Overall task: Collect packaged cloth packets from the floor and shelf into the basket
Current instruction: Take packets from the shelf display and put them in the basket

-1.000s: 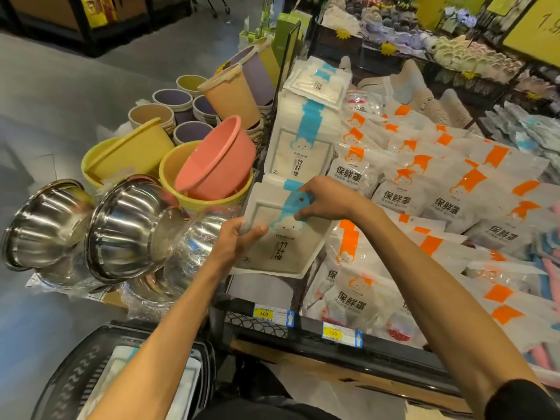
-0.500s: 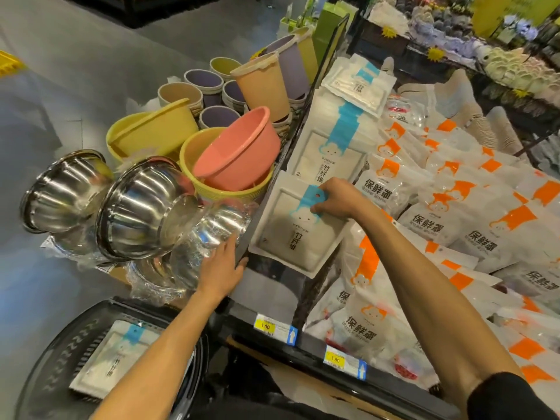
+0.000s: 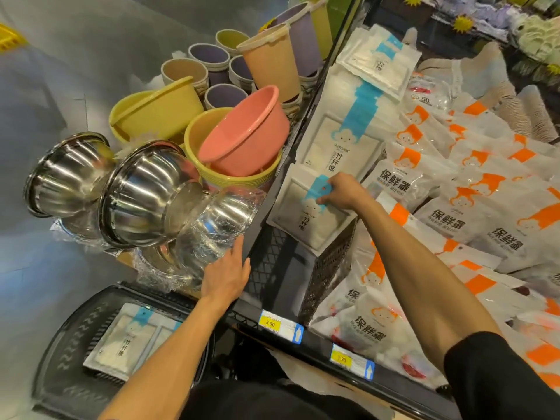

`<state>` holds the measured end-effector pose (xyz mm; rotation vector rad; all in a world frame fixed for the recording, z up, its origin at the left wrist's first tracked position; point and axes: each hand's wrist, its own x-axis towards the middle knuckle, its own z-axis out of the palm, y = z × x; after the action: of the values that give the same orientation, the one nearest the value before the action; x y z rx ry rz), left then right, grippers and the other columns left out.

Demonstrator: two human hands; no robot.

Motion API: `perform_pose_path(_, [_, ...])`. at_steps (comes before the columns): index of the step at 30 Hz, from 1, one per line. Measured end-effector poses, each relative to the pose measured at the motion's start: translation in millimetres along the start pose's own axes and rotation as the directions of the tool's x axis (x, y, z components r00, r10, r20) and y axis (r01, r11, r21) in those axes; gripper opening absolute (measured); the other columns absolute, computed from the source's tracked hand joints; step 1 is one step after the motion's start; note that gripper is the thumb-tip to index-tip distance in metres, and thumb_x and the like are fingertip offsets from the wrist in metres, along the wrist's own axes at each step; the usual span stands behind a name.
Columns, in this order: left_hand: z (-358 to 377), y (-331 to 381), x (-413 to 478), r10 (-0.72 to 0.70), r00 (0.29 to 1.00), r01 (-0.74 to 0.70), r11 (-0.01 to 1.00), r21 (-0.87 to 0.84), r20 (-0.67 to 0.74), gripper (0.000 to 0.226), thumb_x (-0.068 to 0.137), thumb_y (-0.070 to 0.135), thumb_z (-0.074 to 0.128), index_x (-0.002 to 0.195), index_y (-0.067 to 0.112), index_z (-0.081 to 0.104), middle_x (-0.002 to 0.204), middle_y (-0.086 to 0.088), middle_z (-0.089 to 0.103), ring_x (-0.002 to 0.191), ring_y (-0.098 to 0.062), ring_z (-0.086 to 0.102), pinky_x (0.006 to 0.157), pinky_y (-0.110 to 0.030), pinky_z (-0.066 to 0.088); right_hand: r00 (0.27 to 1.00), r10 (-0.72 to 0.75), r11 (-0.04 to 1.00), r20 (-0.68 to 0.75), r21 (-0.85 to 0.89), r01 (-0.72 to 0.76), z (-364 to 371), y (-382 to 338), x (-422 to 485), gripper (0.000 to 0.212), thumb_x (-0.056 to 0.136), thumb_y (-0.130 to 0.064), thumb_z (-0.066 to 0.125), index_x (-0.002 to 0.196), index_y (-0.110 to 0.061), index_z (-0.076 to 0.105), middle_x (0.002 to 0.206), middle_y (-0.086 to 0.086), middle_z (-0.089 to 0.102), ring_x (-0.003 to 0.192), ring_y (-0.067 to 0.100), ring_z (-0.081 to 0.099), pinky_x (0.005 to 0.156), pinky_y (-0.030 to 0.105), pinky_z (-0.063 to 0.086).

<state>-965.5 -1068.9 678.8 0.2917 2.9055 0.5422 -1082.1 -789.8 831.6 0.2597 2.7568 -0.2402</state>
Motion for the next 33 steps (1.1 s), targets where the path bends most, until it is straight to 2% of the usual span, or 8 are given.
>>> perform_pose_path(4, [-2.1,1.8,-0.3,-0.006,1.0,0.006,1.0,-0.002,0.007,0.062,0.105,0.043,0.038,0.157,0.017,0.017,0.114,-0.007,0.067,0.084,-0.031,0.07,0.061,-0.04,0.048,0.999,0.033,0.999,-0.004,-0.013,-0.034,18.8,3.7,14.6,0.043,0.082,-0.04,0.079,0.099,-0.002,0.07,0.098,0.014,0.068,0.091,0.029,0.062,0.073,0.039,0.052])
perform_pose_path(8, [-2.1,0.9,-0.3,-0.014,1.0,0.014,1.0,-0.019,0.017,0.063,0.105,0.043,0.037,0.158,0.018,0.015,0.118,-0.008,0.066,0.086,-0.031,0.07,0.063,-0.042,0.05,0.998,0.054,0.998,-0.028,-0.028,-0.055,32.4,3.9,22.2,0.041,0.083,-0.039,0.078,0.102,-0.005,0.067,0.099,0.011,0.064,0.087,0.025,0.056,0.069,0.034,0.046])
perform_pose_path(11, [-1.1,0.5,0.9,-0.026,0.999,0.027,0.999,-0.018,0.032,0.063,0.105,0.043,0.036,0.158,0.018,0.013,0.121,-0.009,0.065,0.088,-0.032,0.07,0.065,-0.042,0.051,0.996,0.074,0.997,-0.046,-0.02,-0.075,39.5,4.4,24.5,0.034,0.085,-0.038,0.076,0.097,-0.008,0.065,0.092,0.007,0.056,0.084,0.022,0.051,0.066,0.03,0.038])
perform_pose_path(17, [0.5,0.1,1.2,-0.035,0.999,0.036,0.998,-0.046,0.022,0.063,0.105,0.043,0.038,0.159,0.019,0.015,0.12,-0.008,0.066,0.087,-0.032,0.07,0.067,-0.044,0.054,0.991,0.098,0.995,-0.088,0.019,-0.096,49.2,11.3,30.6,0.03,0.085,-0.038,0.075,0.081,-0.012,0.061,0.085,0.007,0.058,0.082,0.025,0.057,0.065,0.031,0.038])
perform_pose_path(22, [0.8,-0.6,2.9,-0.048,0.998,0.05,0.997,-0.057,0.03,0.063,0.105,0.044,0.038,0.158,0.02,0.014,0.111,-0.007,0.067,0.084,-0.031,0.069,0.067,-0.043,0.053,0.988,0.109,0.993,-0.112,0.051,-0.104,54.1,18.3,34.8,0.033,0.084,-0.039,0.076,0.09,-0.008,0.068,0.089,0.01,0.063,0.088,0.03,0.062,0.066,0.032,0.039])
perform_pose_path(25, [-0.1,0.3,2.4,-0.059,0.997,0.061,0.997,-0.047,0.048,0.063,0.105,0.043,0.036,0.159,0.02,0.012,0.116,-0.007,0.066,0.088,-0.031,0.069,0.068,-0.042,0.05,0.987,0.1,0.994,-0.123,0.063,-0.093,54.0,18.3,35.8,0.031,0.083,-0.038,0.077,0.077,-0.014,0.058,0.082,0.005,0.058,0.083,0.027,0.058,0.065,0.032,0.038])
perform_pose_path(30, [-1.6,1.6,4.2,-0.058,0.996,0.062,0.997,-0.044,0.074,0.063,0.106,0.043,0.036,0.159,0.02,0.011,0.12,-0.009,0.065,0.089,-0.031,0.069,0.068,-0.042,0.05,0.989,0.085,0.996,-0.121,0.032,-0.081,52.8,15.6,33.4,0.034,0.085,-0.035,0.075,0.07,-0.014,0.054,0.079,0.007,0.058,0.079,0.027,0.056,0.063,0.033,0.04])
perform_pose_path(33, [-0.4,-0.4,2.9,-0.058,0.995,0.063,0.996,-0.058,0.079,0.063,0.106,0.043,0.036,0.159,0.021,0.011,0.118,-0.008,0.065,0.089,-0.031,0.069,0.069,-0.042,0.05,0.993,0.048,0.999,-0.104,-0.004,-0.049,48.3,13.8,31.0,0.032,0.087,-0.026,0.07,0.068,-0.016,0.047,0.08,0.005,0.056,0.08,0.026,0.053,0.061,0.032,0.037])
